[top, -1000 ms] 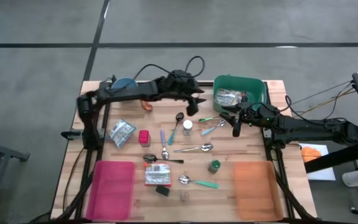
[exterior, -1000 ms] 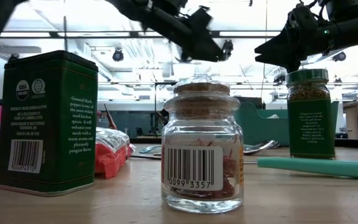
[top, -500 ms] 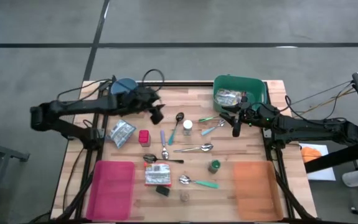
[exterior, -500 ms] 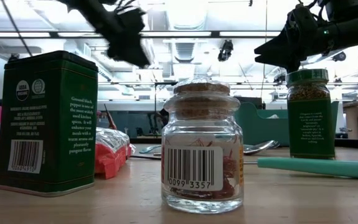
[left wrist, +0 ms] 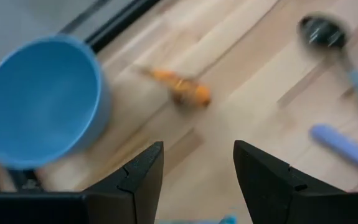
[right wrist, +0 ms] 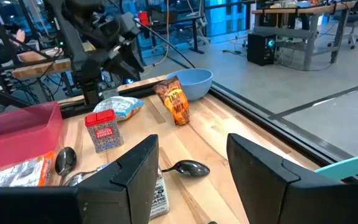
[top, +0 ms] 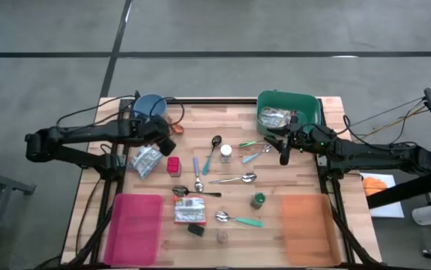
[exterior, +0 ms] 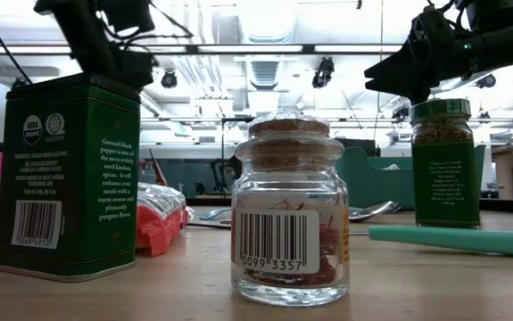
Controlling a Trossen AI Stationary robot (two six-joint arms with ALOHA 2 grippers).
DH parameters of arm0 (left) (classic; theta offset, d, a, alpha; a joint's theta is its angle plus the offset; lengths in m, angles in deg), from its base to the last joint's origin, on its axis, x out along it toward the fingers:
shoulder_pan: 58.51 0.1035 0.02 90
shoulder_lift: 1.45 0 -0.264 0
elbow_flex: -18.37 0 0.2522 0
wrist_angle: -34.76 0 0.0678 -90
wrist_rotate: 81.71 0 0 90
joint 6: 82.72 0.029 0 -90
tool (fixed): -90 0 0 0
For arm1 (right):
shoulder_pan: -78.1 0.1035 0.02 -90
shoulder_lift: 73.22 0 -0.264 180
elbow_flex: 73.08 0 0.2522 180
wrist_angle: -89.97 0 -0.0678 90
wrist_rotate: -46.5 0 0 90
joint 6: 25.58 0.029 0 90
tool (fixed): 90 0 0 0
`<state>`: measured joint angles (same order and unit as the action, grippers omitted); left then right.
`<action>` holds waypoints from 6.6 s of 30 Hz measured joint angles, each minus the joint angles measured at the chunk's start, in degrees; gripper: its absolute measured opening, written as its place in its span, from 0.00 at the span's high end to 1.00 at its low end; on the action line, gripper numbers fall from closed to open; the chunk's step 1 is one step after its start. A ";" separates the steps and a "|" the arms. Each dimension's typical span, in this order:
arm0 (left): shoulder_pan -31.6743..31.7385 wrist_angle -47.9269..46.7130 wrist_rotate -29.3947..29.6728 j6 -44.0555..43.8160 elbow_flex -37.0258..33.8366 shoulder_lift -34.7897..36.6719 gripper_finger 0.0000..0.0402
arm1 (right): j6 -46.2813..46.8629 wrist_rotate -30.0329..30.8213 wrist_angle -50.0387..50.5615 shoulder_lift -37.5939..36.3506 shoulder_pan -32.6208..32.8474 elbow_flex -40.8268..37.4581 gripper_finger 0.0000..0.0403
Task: Pick & Place Food Item
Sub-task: Put the blue noodle pack into the green bin
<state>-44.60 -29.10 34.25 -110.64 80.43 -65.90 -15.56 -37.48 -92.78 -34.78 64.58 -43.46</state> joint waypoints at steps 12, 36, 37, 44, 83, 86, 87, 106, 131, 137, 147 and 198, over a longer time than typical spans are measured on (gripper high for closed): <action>0.00 -6.12 -0.66 -0.46 0.00 0.00 0.52 | -0.11 0.00 0.00 0.00 0.00 0.00 0.54; -0.07 3.28 -14.62 8.48 -9.00 4.28 0.52 | -0.11 0.00 0.00 0.02 -0.02 0.00 0.54; -0.07 3.20 -14.62 8.48 -9.53 4.28 0.52 | -0.10 0.01 0.00 0.02 -0.02 0.00 0.54; -0.11 8.67 -14.92 7.36 -13.65 4.26 0.52 | 0.00 0.00 0.00 0.02 -0.02 0.00 0.54; -2.80 9.76 -9.68 14.42 -10.20 -8.79 0.51 | 0.00 0.00 0.00 0.02 0.00 0.00 0.54; -2.84 9.54 -9.22 16.19 -10.02 -8.81 0.51 | -0.09 0.02 0.00 0.02 0.00 0.00 0.54; -2.84 9.60 -9.20 16.44 -10.24 -8.81 0.51 | -0.02 0.01 0.00 0.02 0.00 0.00 0.54; -5.57 10.71 -8.82 13.09 -13.50 -8.85 0.51 | -0.07 0.00 0.00 0.02 0.00 0.00 0.54; -5.57 10.66 -6.67 12.70 -14.95 -8.81 0.66 | -0.09 0.01 0.00 0.01 0.00 0.00 0.54; -5.57 10.47 -6.60 12.24 -14.95 -8.81 0.82 | -0.11 0.01 0.00 0.01 -0.01 0.00 0.54; -5.57 10.32 -6.05 11.19 -14.95 -8.81 0.99 | -0.11 0.00 0.00 0.02 0.00 0.00 0.54; -3.76 12.46 4.09 -0.70 -11.87 9.18 1.00 | -0.04 0.01 0.00 0.00 0.00 0.00 0.54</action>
<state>-48.35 -16.64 38.33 -111.34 68.56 -56.72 -15.60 -37.47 -92.78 -34.78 64.58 -43.46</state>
